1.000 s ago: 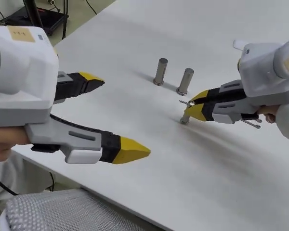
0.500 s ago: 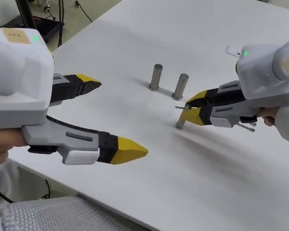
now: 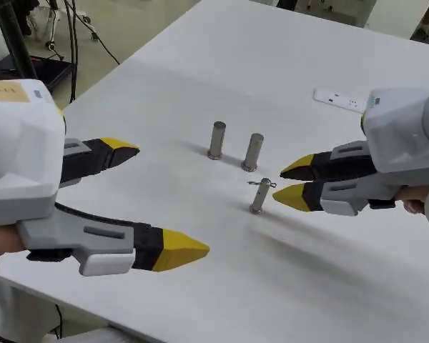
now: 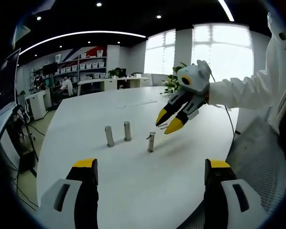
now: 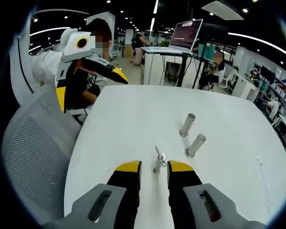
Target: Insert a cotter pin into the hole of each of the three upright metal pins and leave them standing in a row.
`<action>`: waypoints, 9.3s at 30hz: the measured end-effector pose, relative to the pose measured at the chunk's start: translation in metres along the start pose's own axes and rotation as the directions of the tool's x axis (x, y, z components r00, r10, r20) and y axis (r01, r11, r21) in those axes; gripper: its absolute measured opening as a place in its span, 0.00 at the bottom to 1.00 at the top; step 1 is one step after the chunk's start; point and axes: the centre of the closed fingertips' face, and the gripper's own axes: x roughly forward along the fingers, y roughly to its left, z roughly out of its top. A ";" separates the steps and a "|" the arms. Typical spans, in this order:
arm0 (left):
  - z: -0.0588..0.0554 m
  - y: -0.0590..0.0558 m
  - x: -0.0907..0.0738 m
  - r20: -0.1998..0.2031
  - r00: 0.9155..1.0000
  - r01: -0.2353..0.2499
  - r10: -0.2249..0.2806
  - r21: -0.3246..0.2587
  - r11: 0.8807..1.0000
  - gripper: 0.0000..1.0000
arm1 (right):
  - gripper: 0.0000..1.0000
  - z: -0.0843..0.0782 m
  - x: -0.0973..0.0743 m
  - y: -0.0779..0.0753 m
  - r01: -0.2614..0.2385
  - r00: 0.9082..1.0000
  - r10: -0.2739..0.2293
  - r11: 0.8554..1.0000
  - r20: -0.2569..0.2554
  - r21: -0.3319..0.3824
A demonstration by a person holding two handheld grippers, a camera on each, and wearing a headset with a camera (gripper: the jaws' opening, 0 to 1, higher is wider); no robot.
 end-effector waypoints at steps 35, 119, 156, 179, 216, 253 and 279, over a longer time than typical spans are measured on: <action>-0.019 0.037 0.016 -0.034 0.997 0.070 -0.071 -0.050 0.996 0.90 | 0.82 -0.028 -0.082 0.037 0.179 0.957 -0.263 0.864 0.120 0.470; 0.000 0.144 0.128 -0.079 0.986 -0.149 0.150 0.018 0.989 0.09 | 0.79 -0.089 -0.131 0.046 0.335 0.897 -0.443 0.665 -0.009 0.668; -0.010 0.148 0.147 -0.053 0.986 -0.155 0.157 0.025 0.988 0.11 | 0.78 -0.094 -0.136 0.047 0.331 0.889 -0.457 0.640 -0.002 0.693; -0.006 0.117 0.093 -0.048 0.978 -0.203 0.204 0.029 0.979 0.09 | 0.78 -0.089 -0.131 0.055 0.310 0.890 -0.454 0.652 0.029 0.692; -0.019 -0.030 0.089 -0.128 0.986 0.129 -0.110 0.144 0.981 0.09 | 0.77 -0.097 -0.132 0.072 0.276 0.900 -0.432 0.663 0.055 0.696; -0.029 -0.054 0.148 -0.216 0.970 0.149 -0.113 0.160 0.976 0.09 | 0.76 -0.106 -0.134 0.075 0.287 0.905 -0.424 0.647 0.020 0.707; -0.031 -0.063 0.147 -0.211 0.969 0.162 -0.131 0.139 0.977 0.10 | 0.74 -0.103 -0.141 0.078 0.335 0.895 -0.445 0.656 -0.012 0.676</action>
